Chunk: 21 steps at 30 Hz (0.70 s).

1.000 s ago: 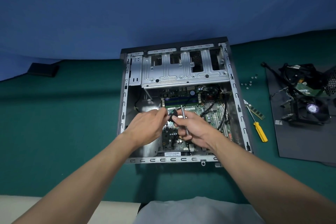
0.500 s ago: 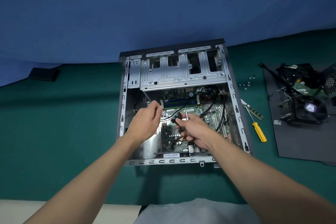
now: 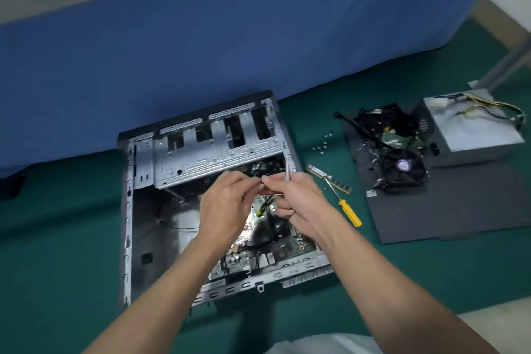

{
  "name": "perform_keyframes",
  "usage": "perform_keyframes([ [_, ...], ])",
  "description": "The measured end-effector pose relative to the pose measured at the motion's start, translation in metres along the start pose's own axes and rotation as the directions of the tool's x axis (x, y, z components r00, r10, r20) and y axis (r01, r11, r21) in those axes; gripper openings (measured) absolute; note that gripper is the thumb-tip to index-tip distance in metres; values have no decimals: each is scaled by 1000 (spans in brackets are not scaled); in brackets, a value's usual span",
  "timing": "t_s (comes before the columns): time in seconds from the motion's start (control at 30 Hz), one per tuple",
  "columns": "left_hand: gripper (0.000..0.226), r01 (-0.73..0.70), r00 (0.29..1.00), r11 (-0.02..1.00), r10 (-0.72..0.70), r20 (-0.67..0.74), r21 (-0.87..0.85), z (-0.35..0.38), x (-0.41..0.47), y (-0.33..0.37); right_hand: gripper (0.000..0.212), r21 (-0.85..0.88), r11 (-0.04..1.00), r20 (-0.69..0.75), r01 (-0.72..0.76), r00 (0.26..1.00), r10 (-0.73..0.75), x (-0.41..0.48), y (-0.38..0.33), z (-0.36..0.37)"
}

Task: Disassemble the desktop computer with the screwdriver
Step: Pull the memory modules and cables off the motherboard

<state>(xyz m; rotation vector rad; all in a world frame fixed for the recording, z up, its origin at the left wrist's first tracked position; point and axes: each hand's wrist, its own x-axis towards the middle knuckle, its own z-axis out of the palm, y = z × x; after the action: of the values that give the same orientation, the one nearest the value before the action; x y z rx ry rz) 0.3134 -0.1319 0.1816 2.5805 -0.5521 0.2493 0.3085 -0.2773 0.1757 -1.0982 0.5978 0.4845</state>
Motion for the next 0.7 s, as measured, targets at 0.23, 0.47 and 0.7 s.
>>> perform_keyframes([
  [0.23,16,-148,986,989,150,70,-28,28,29,43,12,-142,985,16,96,995,-94,-11,-17,-72],
  [0.47,84,-7,917,957,-109,383,289,60,35,49,18,-663,748,-276,31,919,-282,28,15,-125],
  [0.7,85,-5,865,918,-195,463,397,60,37,47,14,-875,465,-267,-135,935,-231,64,57,-123],
])
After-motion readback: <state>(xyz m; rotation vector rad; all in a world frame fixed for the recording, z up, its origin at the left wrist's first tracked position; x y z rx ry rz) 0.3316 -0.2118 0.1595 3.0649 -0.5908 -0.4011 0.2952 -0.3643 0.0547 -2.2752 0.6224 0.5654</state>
